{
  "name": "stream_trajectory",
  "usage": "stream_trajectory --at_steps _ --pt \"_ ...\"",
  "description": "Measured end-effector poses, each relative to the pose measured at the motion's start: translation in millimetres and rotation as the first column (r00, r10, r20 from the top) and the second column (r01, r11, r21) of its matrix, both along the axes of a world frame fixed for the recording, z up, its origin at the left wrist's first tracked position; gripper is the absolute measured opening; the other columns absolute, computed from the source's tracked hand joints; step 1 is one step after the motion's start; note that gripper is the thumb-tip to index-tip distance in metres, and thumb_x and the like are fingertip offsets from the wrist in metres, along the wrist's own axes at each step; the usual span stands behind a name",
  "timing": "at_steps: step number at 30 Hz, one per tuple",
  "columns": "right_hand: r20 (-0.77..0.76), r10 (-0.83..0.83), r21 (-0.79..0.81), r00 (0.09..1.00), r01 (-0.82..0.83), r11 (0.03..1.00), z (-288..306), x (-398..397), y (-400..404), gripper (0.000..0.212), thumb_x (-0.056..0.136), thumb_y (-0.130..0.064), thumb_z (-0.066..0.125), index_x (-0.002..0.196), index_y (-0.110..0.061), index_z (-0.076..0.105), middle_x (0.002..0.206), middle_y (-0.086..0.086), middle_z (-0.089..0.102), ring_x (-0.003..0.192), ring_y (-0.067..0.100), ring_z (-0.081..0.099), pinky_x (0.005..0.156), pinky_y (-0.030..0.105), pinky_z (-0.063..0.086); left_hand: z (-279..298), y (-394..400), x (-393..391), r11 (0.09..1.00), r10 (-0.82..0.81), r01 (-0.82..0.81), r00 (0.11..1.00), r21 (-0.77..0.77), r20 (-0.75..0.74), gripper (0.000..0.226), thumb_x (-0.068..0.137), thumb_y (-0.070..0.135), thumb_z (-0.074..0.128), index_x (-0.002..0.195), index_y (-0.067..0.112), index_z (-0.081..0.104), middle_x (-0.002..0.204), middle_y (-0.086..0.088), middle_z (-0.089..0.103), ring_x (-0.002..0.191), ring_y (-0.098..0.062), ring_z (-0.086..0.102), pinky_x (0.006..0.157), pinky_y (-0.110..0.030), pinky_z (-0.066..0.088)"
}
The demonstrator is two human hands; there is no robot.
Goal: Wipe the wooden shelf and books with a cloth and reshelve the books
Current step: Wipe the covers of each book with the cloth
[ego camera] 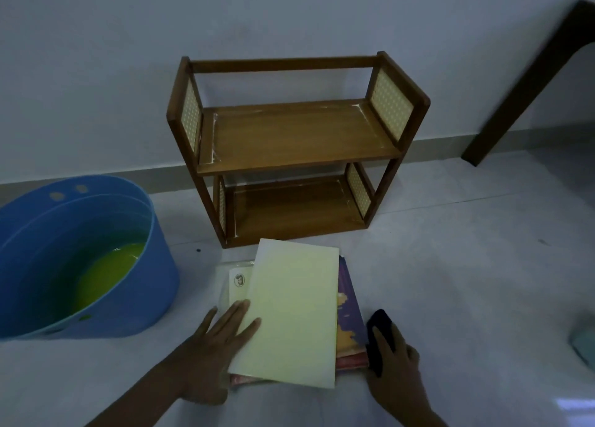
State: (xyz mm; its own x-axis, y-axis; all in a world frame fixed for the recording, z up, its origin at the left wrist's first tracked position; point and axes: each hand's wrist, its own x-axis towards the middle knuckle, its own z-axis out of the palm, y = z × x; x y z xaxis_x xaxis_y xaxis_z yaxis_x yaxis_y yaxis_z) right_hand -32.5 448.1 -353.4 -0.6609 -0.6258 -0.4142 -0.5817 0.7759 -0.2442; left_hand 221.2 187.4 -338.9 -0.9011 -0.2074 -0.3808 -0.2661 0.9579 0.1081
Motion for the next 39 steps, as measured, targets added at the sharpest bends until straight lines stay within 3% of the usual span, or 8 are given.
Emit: stream_trajectory --at_steps 5,10,15,20,25,28,34,39 --pt "0.056 -0.079 0.083 0.995 0.074 0.994 28.0 -16.3 -20.3 0.073 0.091 -0.03 0.046 0.15 -0.034 0.003 0.16 -0.001 -0.002 0.146 0.032 0.005 0.113 0.056 0.015 -3.9 4.6 10.0 0.995 -0.077 0.079 0.997 -0.056 0.031 0.072 0.089 0.064 0.025 0.148 0.022 0.035 0.15 -0.019 0.036 0.139 -0.033 0.031 0.117 -0.043 0.005" --pt "0.071 0.032 -0.041 0.997 -0.029 0.999 32.2 -11.1 -47.2 0.065 0.096 -0.027 0.045 0.15 -0.033 0.01 0.161 0.0 0.003 0.147 0.022 0.007 0.117 0.05 0.013 -1.2 13.0 7.6 0.993 -0.074 0.074 0.997 -0.095 0.003 0.071 0.089 0.058 0.031 0.148 0.02 0.026 0.14 -0.017 0.051 0.123 -0.026 0.056 0.106 -0.035 0.037" --pt "0.143 0.114 -0.063 0.983 -0.106 0.992 30.4 15.5 -59.9 0.066 0.093 -0.009 0.039 0.15 -0.032 0.015 0.158 -0.006 0.01 0.146 0.021 0.009 0.116 0.052 0.012 2.4 22.7 -9.2 1.0 -0.005 0.008 0.996 -0.028 0.091 0.111 0.051 0.053 0.086 0.146 0.023 0.036 0.14 -0.025 0.049 0.114 -0.034 0.062 0.077 -0.03 0.058" --pt "0.152 0.132 -0.074 0.98 -0.122 0.99 32.7 17.6 -59.1 0.064 0.093 -0.01 0.04 0.15 -0.027 0.018 0.157 -0.005 0.019 0.145 0.024 0.015 0.116 0.053 0.015 15.4 24.9 -6.3 0.992 -0.061 0.069 0.995 -0.102 0.079 0.097 0.055 0.049 0.086 0.137 0.015 0.047 0.134 -0.026 0.053 0.11 -0.035 0.064 0.049 -0.022 0.057" --pt "0.397 0.071 -0.308 0.915 0.06 0.949 58.5 4.4 -53.8 0.038 0.099 -0.02 0.044 0.136 -0.031 0.043 0.132 0.003 0.054 0.113 0.01 0.055 0.104 0.035 0.044 44.7 21.7 -1.6 0.969 -0.16 0.116 0.968 -0.219 -0.194 0.056 0.084 0.045 0.056 0.13 0.015 0.051 0.134 -0.017 0.056 0.113 -0.026 0.064 0.062 -0.022 0.059" --pt "0.321 0.087 -0.46 0.943 0.075 0.885 89.0 -5.9 -50.1 0.035 0.094 -0.006 0.055 0.119 -0.028 0.043 0.108 -0.007 0.055 0.09 -0.004 0.054 0.077 -0.001 0.041 93.3 24.2 -17.8 0.997 0.058 -0.077 0.891 -0.024 -0.45 0.044 0.086 0.022 0.063 0.129 0.019 0.053 0.125 -0.009 0.065 0.101 -0.016 0.07 0.069 -0.022 0.059" --pt "0.36 0.047 -0.686 0.932 0.23 0.69 137.2 -10.8 -90.9 0.06 0.084 -0.011 0.07 0.134 -0.024 0.04 0.121 -0.016 0.045 0.112 0.003 0.046 0.088 0.013 0.04 194.9 8.2 -53.2 0.907 0.408 -0.342 0.572 0.246 -0.712 0.027 0.095 0.022 0.05 0.12 0.017 0.061 0.096 0.007 0.065 0.078 -0.012 0.062 0.063 -0.016 0.045" --pt "0.298 0.094 -0.74 0.95 0.167 0.652 158.9 -23.0 -115.8 0.028 0.092 -0.012 0.058 0.114 -0.028 0.048 0.099 -0.016 0.057 0.082 -0.009 0.056 0.058 0.0 0.044 209.4 -3.9 -47.0 0.887 0.448 -0.374 0.548 0.272 -0.706 0.031 0.095 0.018 0.053 0.125 0.018 0.059 0.097 0.013 0.056 0.079 -0.007 0.057 0.065 -0.01 0.04"
